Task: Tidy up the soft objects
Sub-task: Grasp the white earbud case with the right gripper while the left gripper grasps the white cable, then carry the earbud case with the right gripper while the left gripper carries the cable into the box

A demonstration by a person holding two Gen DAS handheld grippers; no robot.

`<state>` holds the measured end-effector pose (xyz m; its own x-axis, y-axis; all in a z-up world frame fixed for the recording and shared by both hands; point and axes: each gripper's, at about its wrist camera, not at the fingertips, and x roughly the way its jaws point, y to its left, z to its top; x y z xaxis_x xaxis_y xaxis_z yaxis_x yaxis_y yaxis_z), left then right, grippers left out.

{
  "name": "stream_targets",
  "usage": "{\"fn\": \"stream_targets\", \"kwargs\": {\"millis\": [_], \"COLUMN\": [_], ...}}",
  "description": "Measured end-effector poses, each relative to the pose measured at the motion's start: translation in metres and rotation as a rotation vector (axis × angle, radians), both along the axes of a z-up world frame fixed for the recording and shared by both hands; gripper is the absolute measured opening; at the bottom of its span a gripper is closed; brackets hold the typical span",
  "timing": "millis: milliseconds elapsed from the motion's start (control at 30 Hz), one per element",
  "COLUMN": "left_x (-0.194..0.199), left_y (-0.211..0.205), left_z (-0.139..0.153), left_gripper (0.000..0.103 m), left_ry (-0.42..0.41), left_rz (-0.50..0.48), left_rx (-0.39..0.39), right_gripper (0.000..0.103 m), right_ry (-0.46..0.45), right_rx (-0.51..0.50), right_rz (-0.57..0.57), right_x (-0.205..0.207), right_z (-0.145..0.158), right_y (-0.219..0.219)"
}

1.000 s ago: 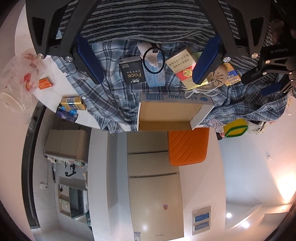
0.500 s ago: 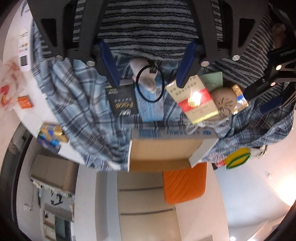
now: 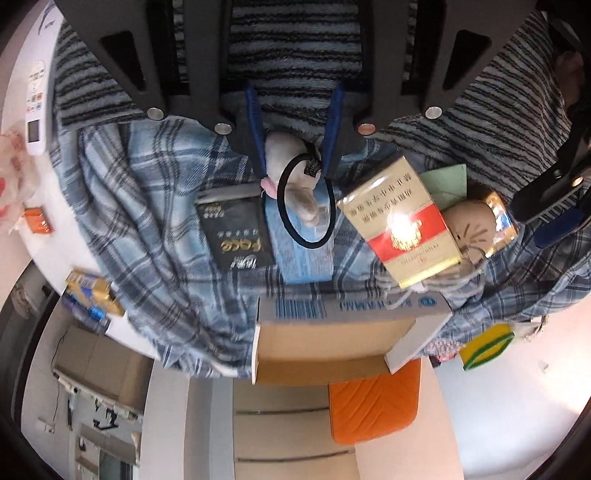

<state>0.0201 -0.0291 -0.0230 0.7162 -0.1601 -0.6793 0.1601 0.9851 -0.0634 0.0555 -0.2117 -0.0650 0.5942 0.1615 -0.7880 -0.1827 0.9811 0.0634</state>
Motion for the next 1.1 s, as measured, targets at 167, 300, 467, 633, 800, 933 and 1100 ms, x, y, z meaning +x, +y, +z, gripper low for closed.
{"fn": "stream_targets", "kwargs": {"millis": [167, 300, 467, 633, 800, 933, 1100], "left_x": [0.013, 0.039, 0.073, 0.101, 0.112, 0.113, 0.114], "left_y": [-0.003, -0.004, -0.025, -0.034, -0.035, -0.037, -0.04], "left_z": [0.018, 0.028, 0.025, -0.001, -0.02, -0.025, -0.031], "left_gripper": [0.084, 0.072, 0.042, 0.039, 0.037, 0.03, 0.029], "left_ry": [-0.059, -0.01, 0.03, 0.181, 0.288, 0.317, 0.344], "left_rz": [-0.031, -0.093, -0.135, -0.183, -0.212, -0.22, -0.237], "left_rx": [0.045, -0.019, 0.102, 0.083, 0.031, 0.028, 0.038], "right_gripper": [0.031, 0.031, 0.031, 0.031, 0.031, 0.031, 0.031], "right_ry": [-0.135, -0.211, -0.229, -0.222, -0.215, -0.208, -0.204], "right_rx": [0.009, -0.004, 0.018, 0.029, 0.036, 0.043, 0.037], "right_rz": [-0.013, -0.02, -0.013, 0.0, -0.001, -0.005, 0.0], "right_x": [-0.007, -0.004, 0.002, 0.004, 0.004, 0.005, 0.005], "right_z": [0.034, 0.052, 0.056, 0.051, 0.046, 0.044, 0.043], "right_y": [-0.004, -0.004, -0.002, -0.002, -0.008, -0.011, -0.01]}}
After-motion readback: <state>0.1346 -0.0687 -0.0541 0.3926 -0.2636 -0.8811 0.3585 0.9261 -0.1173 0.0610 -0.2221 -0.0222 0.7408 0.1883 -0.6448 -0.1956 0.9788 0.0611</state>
